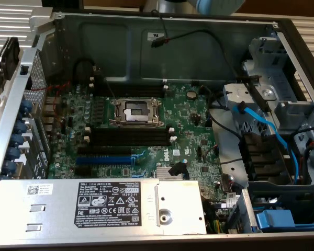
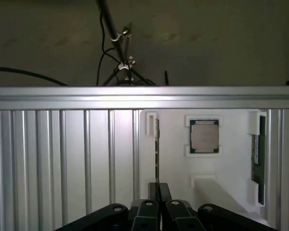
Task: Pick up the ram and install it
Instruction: 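Pick up the ram and move it above insertion slot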
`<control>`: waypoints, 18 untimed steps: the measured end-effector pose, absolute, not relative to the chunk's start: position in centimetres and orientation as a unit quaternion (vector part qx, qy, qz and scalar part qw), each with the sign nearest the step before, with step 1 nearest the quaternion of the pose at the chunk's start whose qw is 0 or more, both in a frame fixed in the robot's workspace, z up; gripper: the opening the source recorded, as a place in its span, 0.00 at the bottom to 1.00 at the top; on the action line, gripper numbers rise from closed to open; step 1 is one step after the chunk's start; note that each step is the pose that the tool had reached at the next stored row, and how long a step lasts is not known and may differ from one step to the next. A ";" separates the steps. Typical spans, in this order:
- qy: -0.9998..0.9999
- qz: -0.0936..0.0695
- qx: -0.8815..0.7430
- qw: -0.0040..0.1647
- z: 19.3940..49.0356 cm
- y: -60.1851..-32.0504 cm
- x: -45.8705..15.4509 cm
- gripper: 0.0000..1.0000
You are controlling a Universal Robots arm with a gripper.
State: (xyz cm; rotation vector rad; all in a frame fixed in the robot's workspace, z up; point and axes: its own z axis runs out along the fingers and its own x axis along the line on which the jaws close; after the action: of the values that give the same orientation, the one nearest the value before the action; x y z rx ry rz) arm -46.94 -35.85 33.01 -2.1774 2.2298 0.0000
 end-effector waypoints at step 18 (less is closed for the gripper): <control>0.716 0.005 -0.699 0.008 38.0 -37.2 -44.9 0.12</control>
State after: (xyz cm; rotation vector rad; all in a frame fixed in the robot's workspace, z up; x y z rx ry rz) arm -44.91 -37.16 38.00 -2.1837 2.2368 0.0142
